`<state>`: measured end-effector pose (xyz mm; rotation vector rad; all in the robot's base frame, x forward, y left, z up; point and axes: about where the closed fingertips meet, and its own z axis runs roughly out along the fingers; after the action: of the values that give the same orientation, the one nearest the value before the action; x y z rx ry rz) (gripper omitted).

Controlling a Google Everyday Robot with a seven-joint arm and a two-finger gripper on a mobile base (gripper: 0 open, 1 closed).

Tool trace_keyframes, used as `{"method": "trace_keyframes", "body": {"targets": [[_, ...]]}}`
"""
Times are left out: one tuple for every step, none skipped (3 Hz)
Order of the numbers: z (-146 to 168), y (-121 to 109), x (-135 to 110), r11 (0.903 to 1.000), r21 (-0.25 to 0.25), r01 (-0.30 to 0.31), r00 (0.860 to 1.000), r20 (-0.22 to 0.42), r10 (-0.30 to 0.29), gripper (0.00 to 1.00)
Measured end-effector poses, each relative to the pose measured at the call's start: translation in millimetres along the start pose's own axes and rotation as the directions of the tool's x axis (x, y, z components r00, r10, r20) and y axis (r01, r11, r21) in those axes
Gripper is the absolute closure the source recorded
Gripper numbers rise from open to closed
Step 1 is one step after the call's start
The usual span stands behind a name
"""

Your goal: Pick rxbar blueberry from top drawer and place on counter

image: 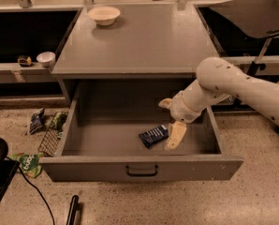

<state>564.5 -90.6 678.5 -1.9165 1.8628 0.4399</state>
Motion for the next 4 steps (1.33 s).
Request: {"method": "trace_keyframes", "body": {"targets": [[18, -4, 8, 0.9999, -0.013, 0.004, 0.999, -0.040, -0.005, 0.00], [44, -6, 14, 0.9998, -0.011, 0.017, 0.997, -0.074, -0.018, 0.00], [66, -9, 16, 0.9993, -0.012, 0.037, 0.996, -0.080, -0.037, 0.00], [81, -11, 17, 0.9985, -0.025, 0.050, 0.996, -0.077, -0.051, 0.00]]}}
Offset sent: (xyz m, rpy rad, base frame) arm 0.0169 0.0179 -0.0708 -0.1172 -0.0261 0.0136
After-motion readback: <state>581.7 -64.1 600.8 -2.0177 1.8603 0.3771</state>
